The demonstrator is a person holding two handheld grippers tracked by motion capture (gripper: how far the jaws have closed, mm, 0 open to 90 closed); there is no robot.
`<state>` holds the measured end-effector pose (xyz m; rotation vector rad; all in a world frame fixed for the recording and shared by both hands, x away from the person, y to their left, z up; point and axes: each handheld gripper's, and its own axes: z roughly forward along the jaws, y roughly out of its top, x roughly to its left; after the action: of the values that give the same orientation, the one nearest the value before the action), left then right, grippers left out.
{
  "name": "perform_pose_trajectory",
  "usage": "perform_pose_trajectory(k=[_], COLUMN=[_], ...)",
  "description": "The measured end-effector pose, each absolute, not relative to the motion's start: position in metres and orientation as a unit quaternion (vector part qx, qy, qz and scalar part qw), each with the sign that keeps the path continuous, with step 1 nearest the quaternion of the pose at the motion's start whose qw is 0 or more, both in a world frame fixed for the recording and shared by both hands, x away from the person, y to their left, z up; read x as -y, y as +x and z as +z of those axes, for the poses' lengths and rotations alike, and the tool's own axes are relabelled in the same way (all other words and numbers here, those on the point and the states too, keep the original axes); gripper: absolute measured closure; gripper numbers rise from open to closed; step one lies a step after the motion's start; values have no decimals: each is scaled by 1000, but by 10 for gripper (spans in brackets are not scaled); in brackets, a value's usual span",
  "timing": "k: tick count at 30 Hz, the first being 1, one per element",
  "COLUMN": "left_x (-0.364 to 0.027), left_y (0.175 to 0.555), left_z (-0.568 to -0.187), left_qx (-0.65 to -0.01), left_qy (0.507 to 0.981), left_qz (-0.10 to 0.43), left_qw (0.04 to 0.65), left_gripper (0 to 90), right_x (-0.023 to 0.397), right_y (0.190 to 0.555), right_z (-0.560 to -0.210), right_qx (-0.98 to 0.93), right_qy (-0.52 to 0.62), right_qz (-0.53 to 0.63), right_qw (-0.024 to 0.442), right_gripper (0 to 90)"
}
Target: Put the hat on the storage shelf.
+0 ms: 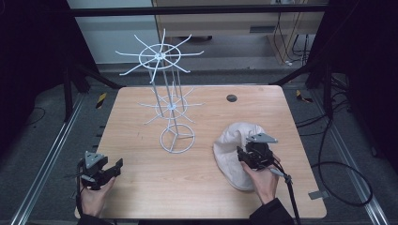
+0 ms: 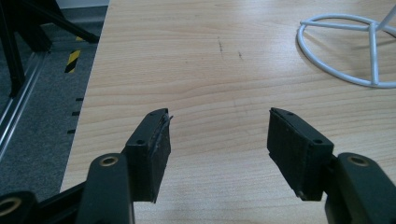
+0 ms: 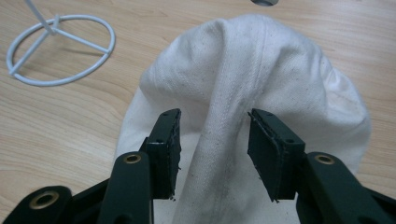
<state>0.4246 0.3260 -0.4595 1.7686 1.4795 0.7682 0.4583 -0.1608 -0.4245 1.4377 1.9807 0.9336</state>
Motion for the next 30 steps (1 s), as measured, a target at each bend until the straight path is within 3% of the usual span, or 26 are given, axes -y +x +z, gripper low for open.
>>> perform_pose_trajectory(k=[16,24,30], left_x=[-327,-327,-327], left_y=[425,424,424], left_z=[-460,-460,-460], left_qx=[-571,-571,-570], left_qy=[683,684,684], left_qz=[297,297,297], left_qw=[345,345,345], left_gripper=[393,395,395], right_x=[160,164,163], right_y=[468,470,470], right_z=[-439,-439,-438], right_qx=[-733,-733,-731], right_qy=[550,566,570], right_qz=[312,292,292], right_qw=[251,240,237], right_gripper=[676,867,876])
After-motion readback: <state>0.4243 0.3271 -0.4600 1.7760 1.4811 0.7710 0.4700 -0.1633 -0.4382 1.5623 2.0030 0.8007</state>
